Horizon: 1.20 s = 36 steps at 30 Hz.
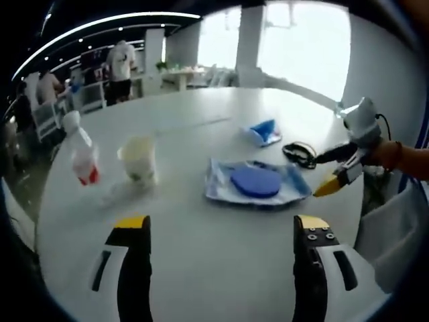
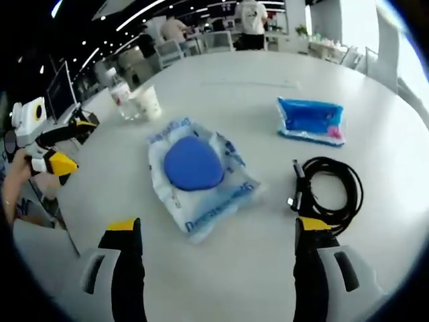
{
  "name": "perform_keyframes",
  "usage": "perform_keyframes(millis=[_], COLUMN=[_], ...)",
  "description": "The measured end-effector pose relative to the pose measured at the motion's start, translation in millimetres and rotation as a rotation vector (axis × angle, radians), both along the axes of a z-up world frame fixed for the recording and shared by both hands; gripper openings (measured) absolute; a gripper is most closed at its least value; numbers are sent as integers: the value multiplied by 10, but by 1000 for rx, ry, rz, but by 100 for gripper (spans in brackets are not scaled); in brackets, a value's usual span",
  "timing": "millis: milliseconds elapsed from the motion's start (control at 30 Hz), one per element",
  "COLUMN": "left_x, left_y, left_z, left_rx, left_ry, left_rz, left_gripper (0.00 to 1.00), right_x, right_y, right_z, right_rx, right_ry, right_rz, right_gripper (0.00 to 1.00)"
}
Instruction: Arrange the tabletop items into an orderly group along one side of the table until the central work area is clear of visible clutter.
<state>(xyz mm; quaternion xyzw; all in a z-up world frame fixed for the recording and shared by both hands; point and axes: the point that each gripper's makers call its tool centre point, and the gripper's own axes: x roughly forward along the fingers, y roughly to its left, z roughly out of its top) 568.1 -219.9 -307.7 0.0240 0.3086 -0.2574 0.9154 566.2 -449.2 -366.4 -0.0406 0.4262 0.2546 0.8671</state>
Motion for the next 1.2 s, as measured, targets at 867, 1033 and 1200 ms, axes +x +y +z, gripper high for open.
perform_keyframes(millis=[867, 1033, 1200], left_x=[601, 665, 700], left_y=[-140, -214, -295], left_z=[-397, -480, -583], left_rx=[-42, -25, -44], left_ry=[37, 54, 113], left_rz=[26, 0, -16], left_gripper=[48, 44, 25], right_x=[-18, -55, -68], right_y=[93, 143, 162], right_z=[-182, -231, -254], right_rx=[46, 53, 46], right_ry=[19, 37, 36], right_rz=[-67, -55, -42], right_gripper=[51, 48, 45])
